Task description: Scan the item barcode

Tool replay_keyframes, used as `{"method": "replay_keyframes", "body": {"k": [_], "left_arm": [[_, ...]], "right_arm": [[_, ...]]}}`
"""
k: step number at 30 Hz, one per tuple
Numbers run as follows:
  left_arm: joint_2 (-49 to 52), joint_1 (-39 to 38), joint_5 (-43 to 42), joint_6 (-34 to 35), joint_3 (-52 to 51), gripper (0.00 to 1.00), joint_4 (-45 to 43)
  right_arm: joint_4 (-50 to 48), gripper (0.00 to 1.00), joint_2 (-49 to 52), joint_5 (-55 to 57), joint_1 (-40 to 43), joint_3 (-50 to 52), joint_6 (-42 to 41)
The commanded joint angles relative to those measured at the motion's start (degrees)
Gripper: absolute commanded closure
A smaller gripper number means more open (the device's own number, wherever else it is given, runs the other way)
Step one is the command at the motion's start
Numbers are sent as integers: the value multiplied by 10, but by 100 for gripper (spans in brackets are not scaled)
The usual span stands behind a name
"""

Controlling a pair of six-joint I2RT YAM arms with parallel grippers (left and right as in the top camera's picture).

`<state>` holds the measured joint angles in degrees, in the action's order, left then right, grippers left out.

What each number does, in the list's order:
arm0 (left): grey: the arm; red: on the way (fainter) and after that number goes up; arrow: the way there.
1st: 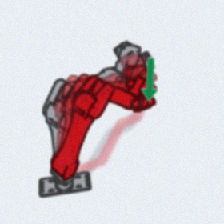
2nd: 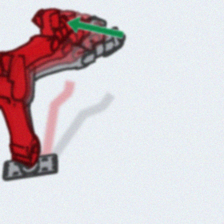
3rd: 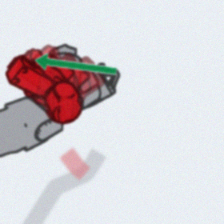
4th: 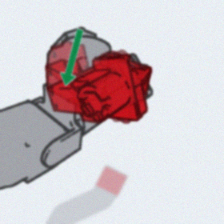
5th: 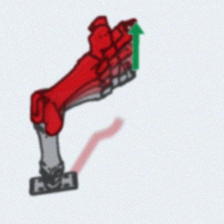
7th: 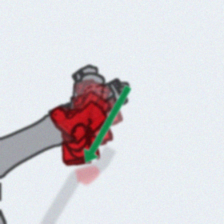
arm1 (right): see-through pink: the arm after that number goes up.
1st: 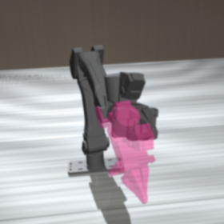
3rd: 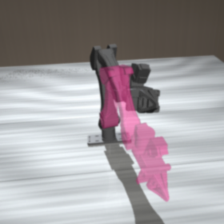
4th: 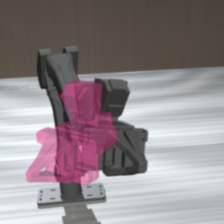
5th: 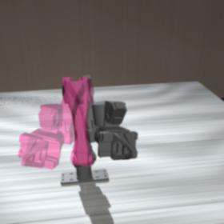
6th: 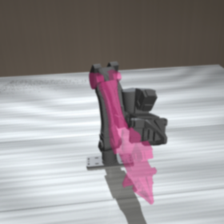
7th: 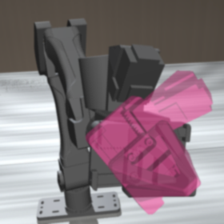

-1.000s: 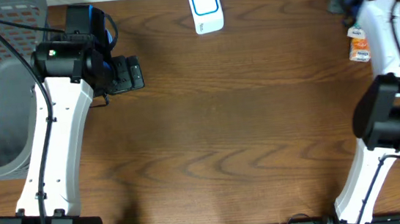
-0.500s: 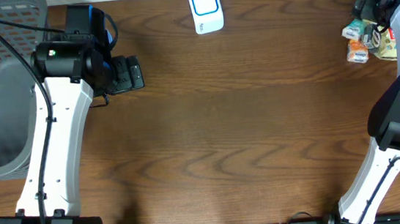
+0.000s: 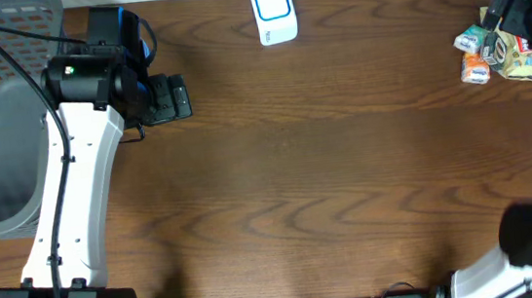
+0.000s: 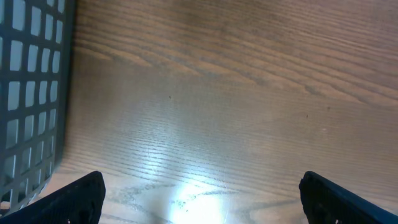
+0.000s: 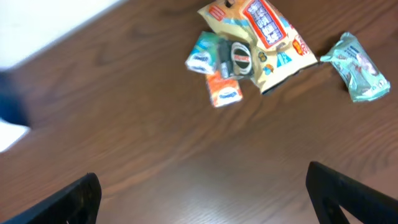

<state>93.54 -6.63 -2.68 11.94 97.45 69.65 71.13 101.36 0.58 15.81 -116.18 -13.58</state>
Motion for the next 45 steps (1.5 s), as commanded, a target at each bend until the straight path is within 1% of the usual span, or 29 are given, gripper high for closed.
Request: {"method": "replay_keyframes", "body": {"k": [1,3,6,7,8,10,12,15,19,24,26,30,40,45], "left_arm": [[3,1,3,-3,-1,2,2],[3,1,3,-3,-1,2,2],[3,1,3,-3,-1,2,2],[3,1,3,-3,-1,2,2],[3,1,3,-3,-1,2,2],[3,1,3,-3,-1,2,2],[3,1,3,-3,-1,2,2],[3,1,3,-3,-1,2,2],[3,1,3,-3,-1,2,2],[3,1,3,-3,-1,2,2],[3,1,3,-3,-1,2,2],[3,1,3,-3,-1,2,2],[3,1,3,-3,-1,2,2],[3,1,3,-3,-1,2,2]], "right_arm": [[-16,1,-94,-11,-34,97,-26],[-49,1,-165,-26,-56,181,-22],[-114,1,-294,-69,-97,319,-22],[-136,1,-351,-75,-118,376,-23],[-137,1,-367,-74,-123,389,-23],[-127,1,-435,-74,-143,447,-23],[-106,1,-463,-74,-144,467,-23],[-41,1,-501,-74,-144,485,-23],[35,1,-513,-74,-144,485,-22],[79,1,-512,-74,-144,485,-23],[80,1,-512,-73,-149,485,-22],[82,1,-512,-38,-153,485,-20],[80,1,-508,-42,-170,485,-20],[63,1,-513,-41,-170,490,-11]]}}
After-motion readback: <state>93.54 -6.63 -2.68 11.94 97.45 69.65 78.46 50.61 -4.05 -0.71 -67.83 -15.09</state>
